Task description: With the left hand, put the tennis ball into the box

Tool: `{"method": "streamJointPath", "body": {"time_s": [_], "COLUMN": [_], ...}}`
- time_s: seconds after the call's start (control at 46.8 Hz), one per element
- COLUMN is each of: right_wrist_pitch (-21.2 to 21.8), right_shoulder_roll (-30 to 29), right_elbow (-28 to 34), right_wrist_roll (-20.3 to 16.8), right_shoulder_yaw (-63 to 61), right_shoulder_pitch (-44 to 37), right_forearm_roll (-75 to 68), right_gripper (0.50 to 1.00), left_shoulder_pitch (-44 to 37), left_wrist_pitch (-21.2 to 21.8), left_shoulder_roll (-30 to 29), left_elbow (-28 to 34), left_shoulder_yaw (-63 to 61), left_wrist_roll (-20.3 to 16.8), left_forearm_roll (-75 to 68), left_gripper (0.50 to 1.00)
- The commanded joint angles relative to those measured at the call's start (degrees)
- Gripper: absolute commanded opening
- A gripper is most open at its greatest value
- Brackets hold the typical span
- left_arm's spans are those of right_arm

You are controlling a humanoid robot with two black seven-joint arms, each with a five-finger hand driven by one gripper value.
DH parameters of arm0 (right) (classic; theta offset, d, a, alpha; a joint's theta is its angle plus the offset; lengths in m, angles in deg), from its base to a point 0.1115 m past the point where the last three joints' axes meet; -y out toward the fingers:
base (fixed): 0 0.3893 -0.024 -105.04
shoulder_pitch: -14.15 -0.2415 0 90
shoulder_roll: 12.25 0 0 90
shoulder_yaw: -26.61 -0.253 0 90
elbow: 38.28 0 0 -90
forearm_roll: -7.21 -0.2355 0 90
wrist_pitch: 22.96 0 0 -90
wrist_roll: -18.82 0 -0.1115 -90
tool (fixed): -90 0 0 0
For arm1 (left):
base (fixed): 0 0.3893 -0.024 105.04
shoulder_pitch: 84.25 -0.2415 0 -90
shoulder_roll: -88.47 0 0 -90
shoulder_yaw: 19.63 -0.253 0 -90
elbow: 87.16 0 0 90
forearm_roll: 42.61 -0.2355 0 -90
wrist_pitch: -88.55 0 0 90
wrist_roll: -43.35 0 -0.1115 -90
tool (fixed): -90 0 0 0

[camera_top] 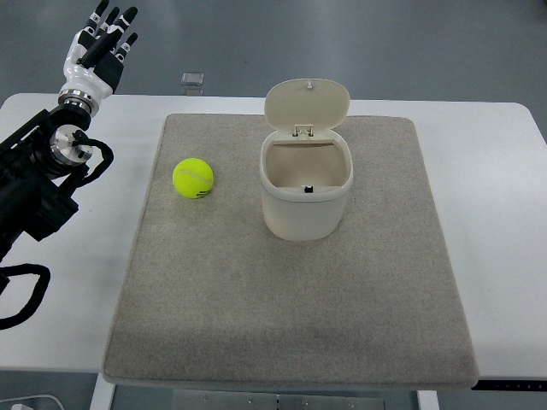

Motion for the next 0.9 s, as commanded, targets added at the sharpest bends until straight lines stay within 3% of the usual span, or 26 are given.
{"method": "streamJointPath", "body": {"time_s": [0.0,0.875], "right_wrist_pitch": [0.0,0.0], "right_shoulder_roll": [0.0,0.0], "right_elbow": [0.0,0.0], "right_wrist_roll": [0.0,0.0], "right_shoulder_yaw": [0.0,0.0], "right_shoulder_pitch": [0.0,0.0], "right_forearm_roll": [0.0,0.0], "right_gripper": [0.94,0.938], "left_shoulder_pitch": [0.0,1.0], "left_wrist_pitch": [0.1,1.0], "left_shoulder_roll": [0.0,-0.1], "left_elbow": [0.0,-0.2], "left_shoulder_yaw": [-1.2,-6.6], "left_wrist_roll": [0.0,0.4], "left_forearm_roll": [0.1,0.1], "left_gripper": [0.99,0.99]}}
